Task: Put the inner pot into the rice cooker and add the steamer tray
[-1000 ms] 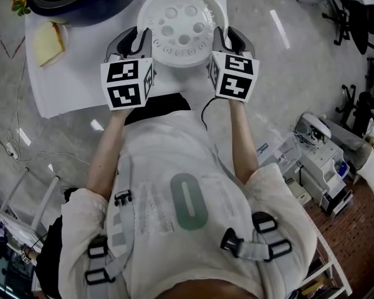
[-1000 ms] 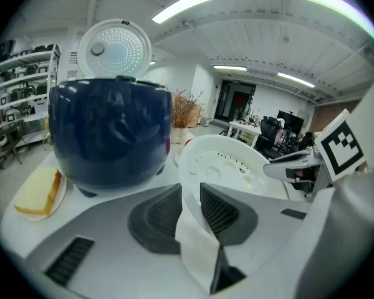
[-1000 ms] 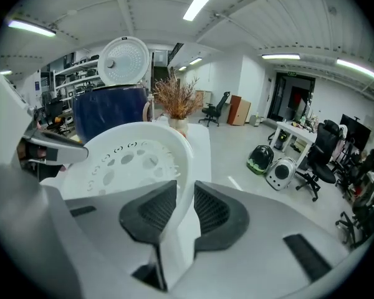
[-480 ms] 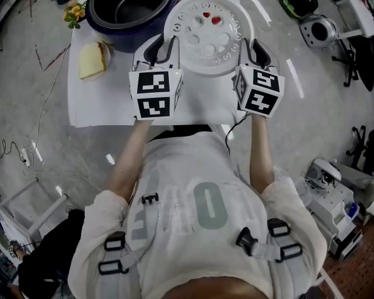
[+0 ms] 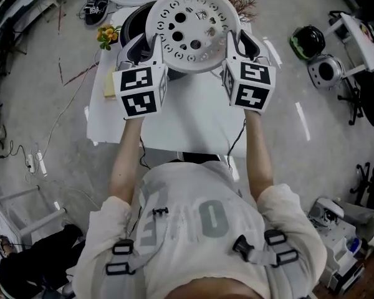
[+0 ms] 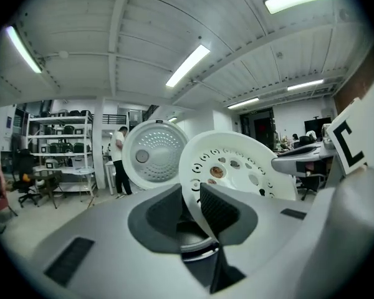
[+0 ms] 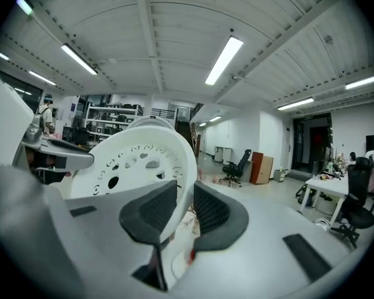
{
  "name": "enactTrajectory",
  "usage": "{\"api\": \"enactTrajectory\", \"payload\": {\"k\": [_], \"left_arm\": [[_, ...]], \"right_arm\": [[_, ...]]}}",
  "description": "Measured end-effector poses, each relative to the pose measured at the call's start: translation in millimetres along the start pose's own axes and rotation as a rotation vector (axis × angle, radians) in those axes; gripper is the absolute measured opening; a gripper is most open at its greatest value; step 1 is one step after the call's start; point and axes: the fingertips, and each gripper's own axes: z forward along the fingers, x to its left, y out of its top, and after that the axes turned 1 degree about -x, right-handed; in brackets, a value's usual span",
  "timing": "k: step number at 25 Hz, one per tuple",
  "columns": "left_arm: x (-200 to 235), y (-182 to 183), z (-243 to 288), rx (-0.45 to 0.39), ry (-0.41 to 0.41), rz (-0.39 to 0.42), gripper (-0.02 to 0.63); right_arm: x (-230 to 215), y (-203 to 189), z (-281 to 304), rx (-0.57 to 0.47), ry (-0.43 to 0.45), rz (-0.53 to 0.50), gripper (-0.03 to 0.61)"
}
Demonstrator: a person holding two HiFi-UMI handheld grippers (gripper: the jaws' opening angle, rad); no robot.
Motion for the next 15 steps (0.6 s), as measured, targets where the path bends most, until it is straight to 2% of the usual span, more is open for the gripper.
{"api": "enactTrajectory", "payload": {"k": [7, 11, 15], "left_arm": [[68, 12, -4, 0.016, 0.136, 0.032, 0.103], [97, 3, 6, 0.087, 0.164, 0.043, 0.104], [107, -7, 27, 0.142, 0.152, 0.036, 0.104]], "right_arm": [[56, 39, 46, -0.027, 0.117, -0.064, 0.094], [80, 32, 83, 0.029, 0.174, -0.07, 0.097], [86, 15, 116, 0.108, 0.198, -0.072, 0.1]]}}
